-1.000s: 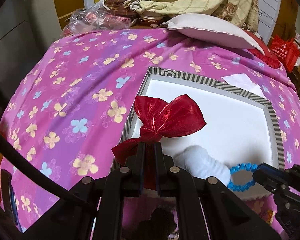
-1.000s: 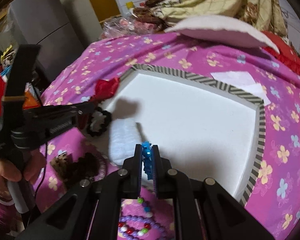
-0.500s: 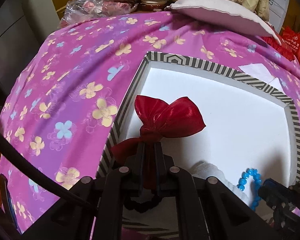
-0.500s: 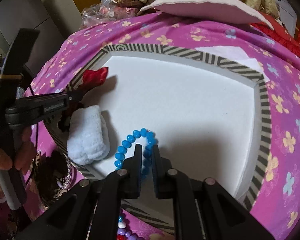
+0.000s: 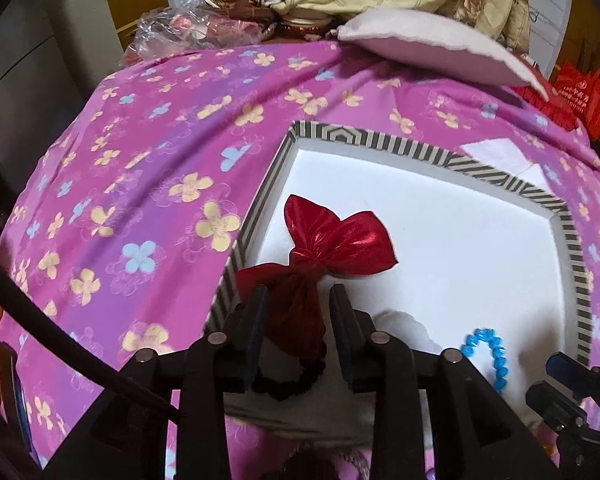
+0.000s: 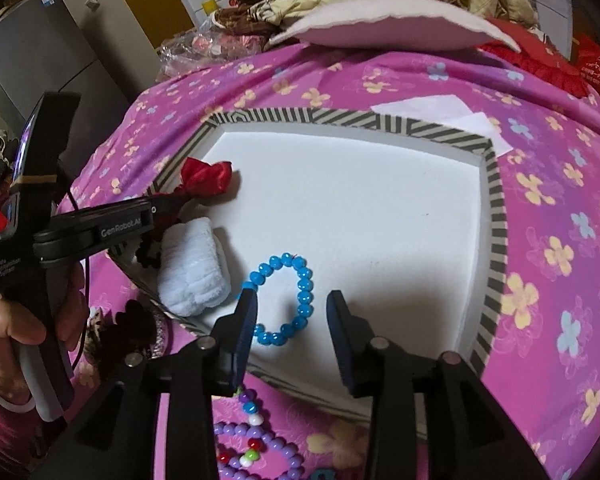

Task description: Organize jewelry

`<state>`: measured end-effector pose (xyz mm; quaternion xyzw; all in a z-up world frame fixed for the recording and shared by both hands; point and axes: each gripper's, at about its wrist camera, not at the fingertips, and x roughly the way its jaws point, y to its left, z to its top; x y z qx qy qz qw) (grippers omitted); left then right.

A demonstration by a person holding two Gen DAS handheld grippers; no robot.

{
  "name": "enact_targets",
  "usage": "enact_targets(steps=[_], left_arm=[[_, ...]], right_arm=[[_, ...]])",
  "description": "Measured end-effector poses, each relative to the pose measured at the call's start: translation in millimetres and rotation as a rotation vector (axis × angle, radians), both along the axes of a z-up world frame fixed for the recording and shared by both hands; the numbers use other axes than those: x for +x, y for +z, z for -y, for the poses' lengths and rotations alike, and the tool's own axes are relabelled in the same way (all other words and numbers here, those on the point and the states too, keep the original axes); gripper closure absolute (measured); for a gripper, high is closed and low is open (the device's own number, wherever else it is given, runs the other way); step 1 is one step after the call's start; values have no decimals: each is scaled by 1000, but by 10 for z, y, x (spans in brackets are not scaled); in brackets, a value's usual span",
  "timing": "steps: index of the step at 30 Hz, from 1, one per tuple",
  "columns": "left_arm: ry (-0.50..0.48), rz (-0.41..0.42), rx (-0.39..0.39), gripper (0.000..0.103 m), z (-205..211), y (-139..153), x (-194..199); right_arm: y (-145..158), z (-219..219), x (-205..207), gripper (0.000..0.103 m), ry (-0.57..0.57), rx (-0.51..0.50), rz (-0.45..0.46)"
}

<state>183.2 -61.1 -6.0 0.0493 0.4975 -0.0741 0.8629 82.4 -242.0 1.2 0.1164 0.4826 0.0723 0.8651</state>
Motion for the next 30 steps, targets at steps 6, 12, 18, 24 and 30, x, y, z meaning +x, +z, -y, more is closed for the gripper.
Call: enact_targets(steps=[6,12,18,24,30], left_arm=[[-4,37,-21,57,-84,243,-266],[-2,87,-32,57,-193,452,-640],[13,126,-43,57,-302,567,-1033],[30,126,-37,57,-394,522,-1417],[32,141,-22,57,-435,470,-1706]], right_arm=[[145,-101,-175,59,9,-10,25],[296,-150,-412,55,-12,-6,59],[380,-225,-668,54,-12,-44,81],[422,-249,-955,51,-26,-61,96],[414,-259,-1189,49,-40,-78,96]])
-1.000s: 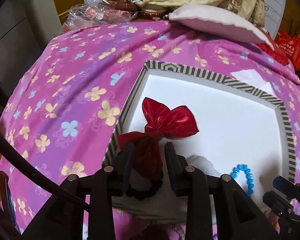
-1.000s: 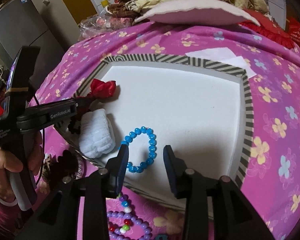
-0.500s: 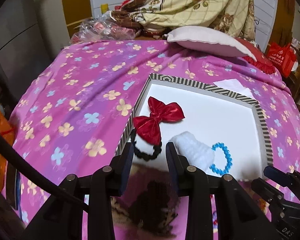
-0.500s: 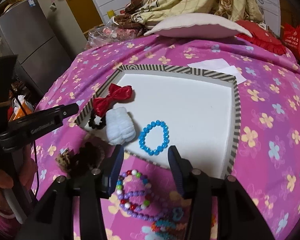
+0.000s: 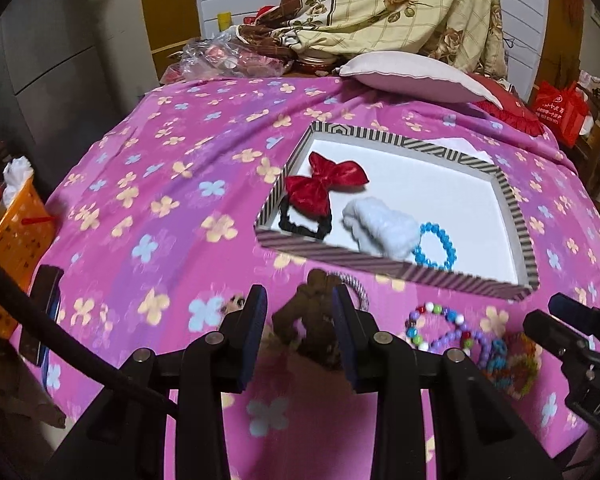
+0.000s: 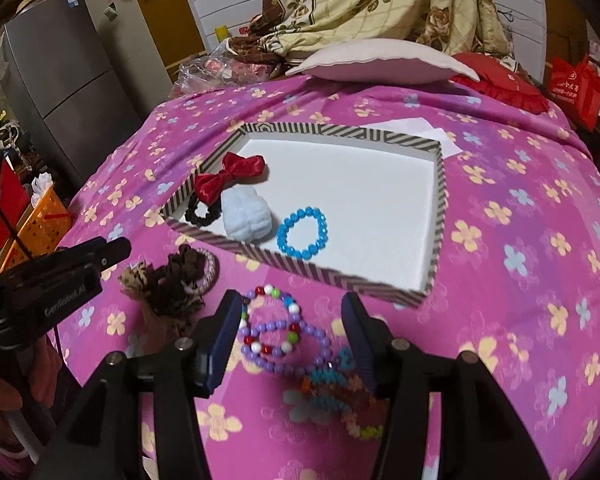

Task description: Organize jewelry

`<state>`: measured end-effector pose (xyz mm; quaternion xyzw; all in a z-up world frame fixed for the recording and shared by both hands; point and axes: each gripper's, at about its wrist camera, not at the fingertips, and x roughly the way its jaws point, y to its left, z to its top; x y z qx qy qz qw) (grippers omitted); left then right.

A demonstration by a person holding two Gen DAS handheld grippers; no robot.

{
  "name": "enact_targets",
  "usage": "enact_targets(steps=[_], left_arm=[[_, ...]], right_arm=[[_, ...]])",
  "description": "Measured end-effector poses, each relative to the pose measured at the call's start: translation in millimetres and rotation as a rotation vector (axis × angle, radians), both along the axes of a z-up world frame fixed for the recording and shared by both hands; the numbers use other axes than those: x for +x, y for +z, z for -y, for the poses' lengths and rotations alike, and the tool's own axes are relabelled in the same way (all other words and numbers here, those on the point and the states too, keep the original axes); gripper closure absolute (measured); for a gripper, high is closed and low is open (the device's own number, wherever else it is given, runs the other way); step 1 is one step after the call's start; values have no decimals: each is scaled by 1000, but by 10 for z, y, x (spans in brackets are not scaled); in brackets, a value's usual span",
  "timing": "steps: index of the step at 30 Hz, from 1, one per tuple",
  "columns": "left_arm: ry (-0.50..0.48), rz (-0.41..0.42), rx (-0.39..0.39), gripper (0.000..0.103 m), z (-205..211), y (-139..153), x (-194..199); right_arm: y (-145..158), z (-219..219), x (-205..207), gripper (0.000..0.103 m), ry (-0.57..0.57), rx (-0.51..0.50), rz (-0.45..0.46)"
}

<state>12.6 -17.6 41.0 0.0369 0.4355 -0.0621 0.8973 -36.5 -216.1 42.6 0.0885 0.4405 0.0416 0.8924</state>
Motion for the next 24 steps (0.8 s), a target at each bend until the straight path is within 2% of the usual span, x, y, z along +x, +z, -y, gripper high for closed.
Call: enact_targets(steps=[10,24], left_arm=[[12,8,-18,57,-68,-10,-315],[10,19,-21,57,-98,30,-562]], right_arm=[[39,-66,-282,44,3,-35,14],[99,-82,-493,43,3,-42,24]])
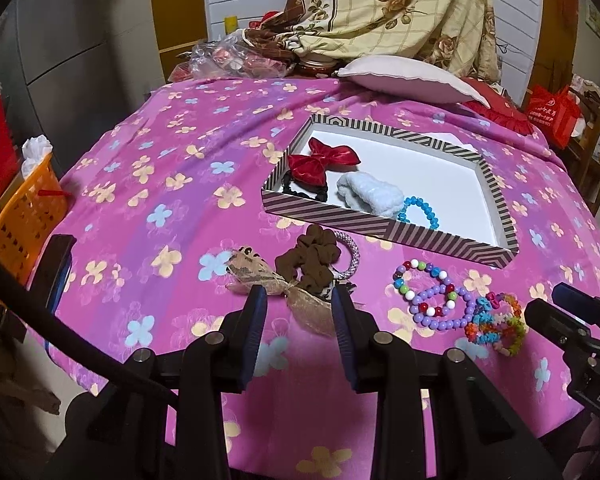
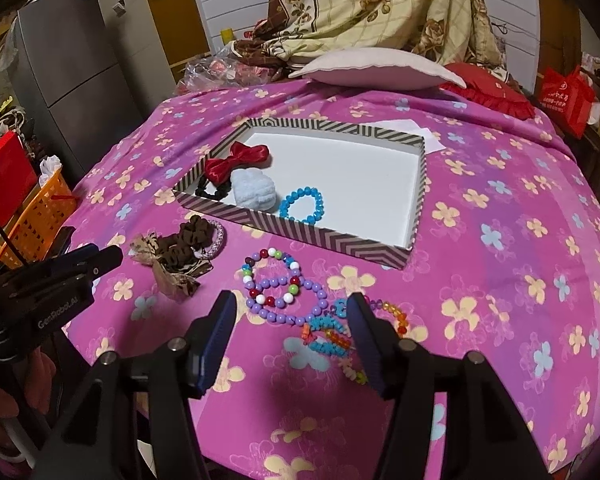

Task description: Organize jewelry

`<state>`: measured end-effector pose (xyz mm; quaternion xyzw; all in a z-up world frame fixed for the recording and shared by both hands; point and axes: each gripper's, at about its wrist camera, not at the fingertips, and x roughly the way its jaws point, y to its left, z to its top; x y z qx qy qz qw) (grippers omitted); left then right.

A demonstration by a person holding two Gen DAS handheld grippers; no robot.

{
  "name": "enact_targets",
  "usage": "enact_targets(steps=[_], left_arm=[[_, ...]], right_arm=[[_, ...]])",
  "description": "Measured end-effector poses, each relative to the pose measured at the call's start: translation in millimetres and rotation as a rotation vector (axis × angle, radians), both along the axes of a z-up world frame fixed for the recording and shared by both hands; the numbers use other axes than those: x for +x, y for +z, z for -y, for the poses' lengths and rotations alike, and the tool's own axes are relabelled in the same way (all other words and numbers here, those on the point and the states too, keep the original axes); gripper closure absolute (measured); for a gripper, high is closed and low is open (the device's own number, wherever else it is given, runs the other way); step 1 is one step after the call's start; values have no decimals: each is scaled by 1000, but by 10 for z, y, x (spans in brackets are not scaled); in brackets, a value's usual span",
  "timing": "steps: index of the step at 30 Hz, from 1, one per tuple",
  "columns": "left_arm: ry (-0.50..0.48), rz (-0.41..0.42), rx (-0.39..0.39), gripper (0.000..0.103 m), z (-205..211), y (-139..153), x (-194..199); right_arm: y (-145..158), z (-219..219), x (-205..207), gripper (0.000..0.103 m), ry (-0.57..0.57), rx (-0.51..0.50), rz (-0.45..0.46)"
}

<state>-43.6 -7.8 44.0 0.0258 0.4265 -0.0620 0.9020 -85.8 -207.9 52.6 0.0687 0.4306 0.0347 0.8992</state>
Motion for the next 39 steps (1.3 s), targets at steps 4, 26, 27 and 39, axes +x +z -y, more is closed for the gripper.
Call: enact_targets(steps=[4,26,27,39], left_arm=[[-1,-1,2,57,5,-2,-39],[0,-7,10,57,-9,-45,-116],[1,-7,8,57,-9,-45,-116],[3,-14,7,57,-21,-66,-79]], right_arm=[[3,18,-35,42,-5,0,-1],[-9,1,-74,40,1,1,-12],[-10,-7,-70,40,1,0,-13],[-22,-31,-44,39,11,-5,-21]])
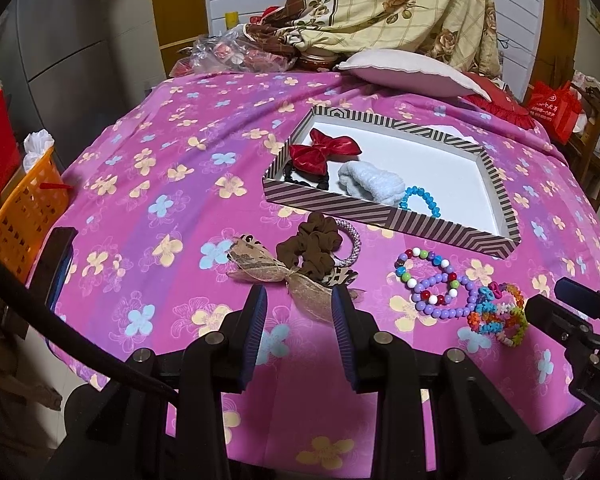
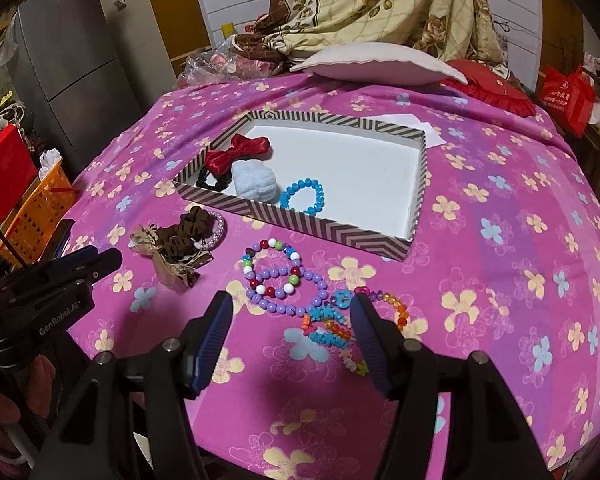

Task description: Organize jewelry

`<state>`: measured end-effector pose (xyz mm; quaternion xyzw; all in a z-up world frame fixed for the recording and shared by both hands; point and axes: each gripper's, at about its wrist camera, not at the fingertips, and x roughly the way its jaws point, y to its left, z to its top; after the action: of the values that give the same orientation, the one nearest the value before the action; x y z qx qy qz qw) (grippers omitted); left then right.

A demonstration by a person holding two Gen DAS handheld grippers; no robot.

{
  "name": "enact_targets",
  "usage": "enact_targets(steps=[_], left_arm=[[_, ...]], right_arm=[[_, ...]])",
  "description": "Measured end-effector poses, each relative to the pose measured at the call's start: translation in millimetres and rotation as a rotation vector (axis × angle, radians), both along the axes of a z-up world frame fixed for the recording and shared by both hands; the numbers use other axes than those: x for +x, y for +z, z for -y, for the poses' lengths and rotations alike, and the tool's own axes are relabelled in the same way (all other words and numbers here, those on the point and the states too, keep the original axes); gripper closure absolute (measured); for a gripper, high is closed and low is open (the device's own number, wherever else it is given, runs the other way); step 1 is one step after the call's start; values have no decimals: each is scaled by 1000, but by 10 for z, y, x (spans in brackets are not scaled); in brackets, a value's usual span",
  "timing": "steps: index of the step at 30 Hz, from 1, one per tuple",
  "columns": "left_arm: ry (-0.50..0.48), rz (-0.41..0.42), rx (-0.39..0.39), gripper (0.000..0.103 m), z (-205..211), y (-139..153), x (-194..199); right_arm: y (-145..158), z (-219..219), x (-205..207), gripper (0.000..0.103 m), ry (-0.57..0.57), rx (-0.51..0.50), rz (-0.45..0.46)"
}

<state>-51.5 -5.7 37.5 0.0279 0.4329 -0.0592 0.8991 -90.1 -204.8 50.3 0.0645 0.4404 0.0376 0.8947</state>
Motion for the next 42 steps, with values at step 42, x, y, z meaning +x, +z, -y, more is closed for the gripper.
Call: enact_targets(steps=[42], left_arm=[[87,-175,-205,57,-802,-271,452]], right_arm=[[-351,108,153,37,1,17,-82]])
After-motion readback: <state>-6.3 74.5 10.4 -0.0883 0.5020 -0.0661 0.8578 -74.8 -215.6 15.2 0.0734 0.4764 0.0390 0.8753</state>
